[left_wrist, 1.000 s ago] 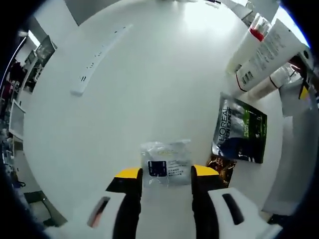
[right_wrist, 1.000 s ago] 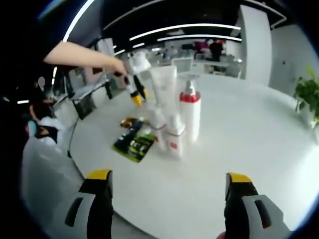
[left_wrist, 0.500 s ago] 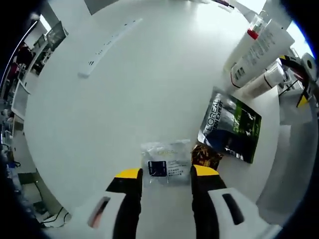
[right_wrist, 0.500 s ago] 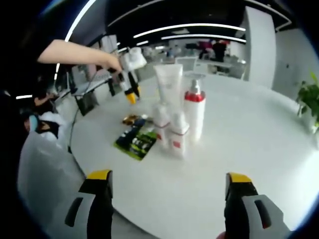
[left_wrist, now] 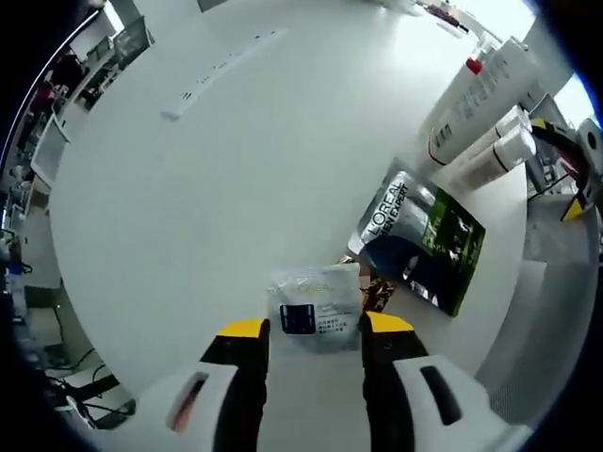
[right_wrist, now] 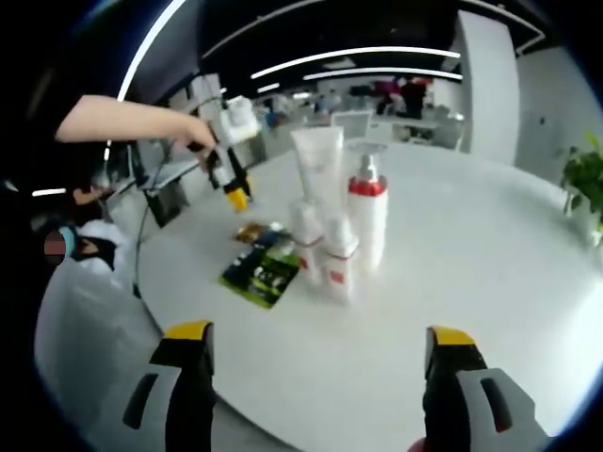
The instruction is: Arrange the skincare products in the storage area until every visible bottle or jar stands upright without overlapping.
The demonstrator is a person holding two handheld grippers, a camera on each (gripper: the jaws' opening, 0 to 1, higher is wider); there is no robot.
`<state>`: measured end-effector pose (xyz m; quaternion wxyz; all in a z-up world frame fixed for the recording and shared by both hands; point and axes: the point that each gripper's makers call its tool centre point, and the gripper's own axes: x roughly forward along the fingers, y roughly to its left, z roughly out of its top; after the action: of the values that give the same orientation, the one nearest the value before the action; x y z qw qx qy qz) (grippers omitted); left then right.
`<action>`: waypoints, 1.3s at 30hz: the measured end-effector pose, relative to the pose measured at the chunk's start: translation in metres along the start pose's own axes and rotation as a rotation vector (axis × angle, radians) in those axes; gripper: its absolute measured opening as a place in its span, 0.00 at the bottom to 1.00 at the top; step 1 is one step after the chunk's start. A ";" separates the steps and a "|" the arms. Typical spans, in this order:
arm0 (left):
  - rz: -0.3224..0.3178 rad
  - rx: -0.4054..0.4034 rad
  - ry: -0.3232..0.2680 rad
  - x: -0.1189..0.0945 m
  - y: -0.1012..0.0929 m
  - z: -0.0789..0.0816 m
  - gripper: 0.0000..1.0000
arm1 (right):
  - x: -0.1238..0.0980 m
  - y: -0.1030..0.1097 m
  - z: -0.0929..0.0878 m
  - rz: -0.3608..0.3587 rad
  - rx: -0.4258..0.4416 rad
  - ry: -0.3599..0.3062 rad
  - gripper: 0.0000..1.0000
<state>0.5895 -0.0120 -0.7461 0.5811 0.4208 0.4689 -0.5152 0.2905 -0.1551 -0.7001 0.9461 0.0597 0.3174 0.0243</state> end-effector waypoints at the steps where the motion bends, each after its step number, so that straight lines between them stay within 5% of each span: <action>1: 0.002 -0.012 0.001 0.000 -0.002 -0.002 0.45 | 0.000 0.001 0.000 0.002 -0.003 0.002 0.95; 11: 0.029 -0.164 0.001 -0.001 -0.011 -0.024 0.45 | 0.003 0.014 -0.002 0.048 -0.055 0.020 0.95; 26: 0.056 -0.397 0.020 -0.001 -0.051 -0.052 0.45 | 0.003 0.019 0.001 0.084 -0.044 0.003 0.95; 39: 0.009 -0.750 -0.035 0.019 -0.087 -0.062 0.45 | 0.002 0.022 0.004 0.094 -0.050 -0.013 0.94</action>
<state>0.4963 0.0342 -0.7784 0.7051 0.1719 0.6130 -0.3124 0.2946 -0.1339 -0.6957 0.9471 0.0511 0.3074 0.0761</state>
